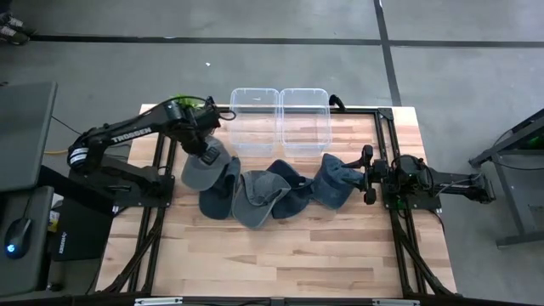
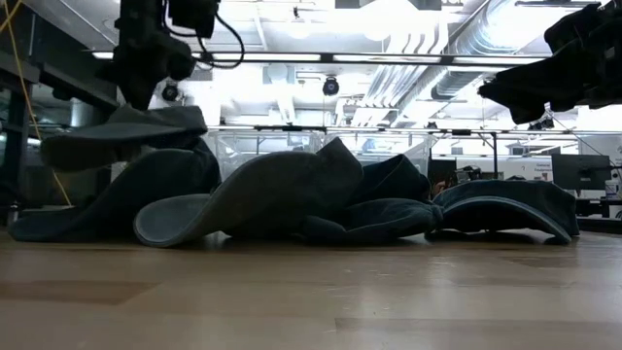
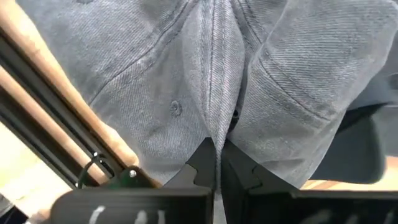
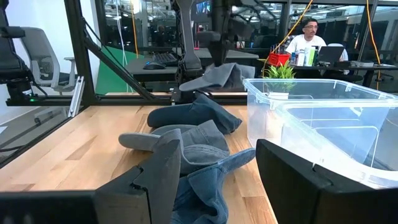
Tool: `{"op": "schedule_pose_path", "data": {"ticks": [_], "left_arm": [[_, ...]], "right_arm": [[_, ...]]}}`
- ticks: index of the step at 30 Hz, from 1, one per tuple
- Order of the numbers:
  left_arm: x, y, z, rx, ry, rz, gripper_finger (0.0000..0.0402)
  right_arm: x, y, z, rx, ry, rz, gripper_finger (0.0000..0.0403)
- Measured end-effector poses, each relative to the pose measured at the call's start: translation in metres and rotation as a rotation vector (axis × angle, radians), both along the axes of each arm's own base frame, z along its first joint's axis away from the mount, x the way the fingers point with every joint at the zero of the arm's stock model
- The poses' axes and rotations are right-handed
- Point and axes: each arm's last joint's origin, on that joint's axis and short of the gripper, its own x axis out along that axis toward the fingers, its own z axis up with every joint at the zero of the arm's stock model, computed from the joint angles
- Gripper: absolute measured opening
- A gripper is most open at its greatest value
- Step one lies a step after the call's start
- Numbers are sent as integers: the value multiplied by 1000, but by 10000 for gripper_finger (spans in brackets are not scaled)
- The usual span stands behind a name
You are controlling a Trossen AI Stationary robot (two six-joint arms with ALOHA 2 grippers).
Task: Pick & Place hat
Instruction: Put the left gray cap into the left transparent bin
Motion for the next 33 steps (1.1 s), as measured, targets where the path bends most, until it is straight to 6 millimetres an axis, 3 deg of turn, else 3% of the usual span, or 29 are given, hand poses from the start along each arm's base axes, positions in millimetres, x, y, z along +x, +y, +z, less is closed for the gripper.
{"op": "schedule_pose_path", "data": {"ticks": [11, 20, 33], "left_arm": [[-10, -5, 37, 98, -189, -100, 0], [7, -1, 58, 220, -521, -295, 0], [23, 1, 74, 358, -751, -605, 0]], "right_arm": [[0, 0, 0, 0, 0, 0, 204], [0, 0, 0, 0, 0, 0, 205], [0, 0, 0, -8, 0, 0, 204]]}}
